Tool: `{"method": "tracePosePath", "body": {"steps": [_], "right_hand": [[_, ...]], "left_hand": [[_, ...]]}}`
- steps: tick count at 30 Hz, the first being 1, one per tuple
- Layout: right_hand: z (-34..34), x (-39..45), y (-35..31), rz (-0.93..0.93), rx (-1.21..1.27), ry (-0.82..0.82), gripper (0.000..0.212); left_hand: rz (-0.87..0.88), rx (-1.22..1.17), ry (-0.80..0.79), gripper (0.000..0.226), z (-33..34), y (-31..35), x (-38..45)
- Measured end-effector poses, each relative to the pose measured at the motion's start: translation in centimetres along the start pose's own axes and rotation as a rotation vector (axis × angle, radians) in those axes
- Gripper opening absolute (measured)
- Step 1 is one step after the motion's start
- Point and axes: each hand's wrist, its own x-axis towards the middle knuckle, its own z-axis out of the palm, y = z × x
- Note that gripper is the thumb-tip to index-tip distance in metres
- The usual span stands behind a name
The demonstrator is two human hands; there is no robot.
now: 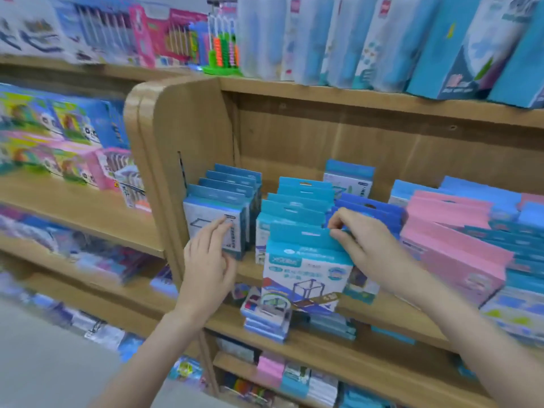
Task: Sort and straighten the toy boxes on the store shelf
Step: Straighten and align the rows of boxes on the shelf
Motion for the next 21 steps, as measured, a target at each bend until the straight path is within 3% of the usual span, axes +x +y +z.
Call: {"method": "tracePosePath", "body": {"steps": [3,6,11,16,18,21], "right_hand": [[3.1,2.7,-2.0,0.084,-0.037,0.000,0.013],[4.9,3.9,-2.7,0.108,-0.282,0.004,0.009],[6.8,4.1,-2.1,0.071,-0.541,0.181,0.014],[7.7,3.9,-1.0,0.167,-0.786,-0.054,0.108],[8.0,4.2,-1.0,0.205,-0.819,-0.075,0.110],[8.2,4.6,-0.8,0.216,-0.848,-0.013,0.092]], "left_hand": [[0.050,-0.002,-0.043,0.059,-0.5,-1.5,0.0],[0.154,0.104,-0.086,0.074,0.0,-2.1,0.5],[0.328,0.296,-0.152,0.099,1.1,-2.5,3.3],[0.473,0.306,-0.134,0.082,2.2,-2.3,5.1],[0.507,0.310,-0.119,0.076,2.5,-2.3,5.3],[0.507,0.314,-0.116,0.074,2.9,-1.9,5.3]]}}
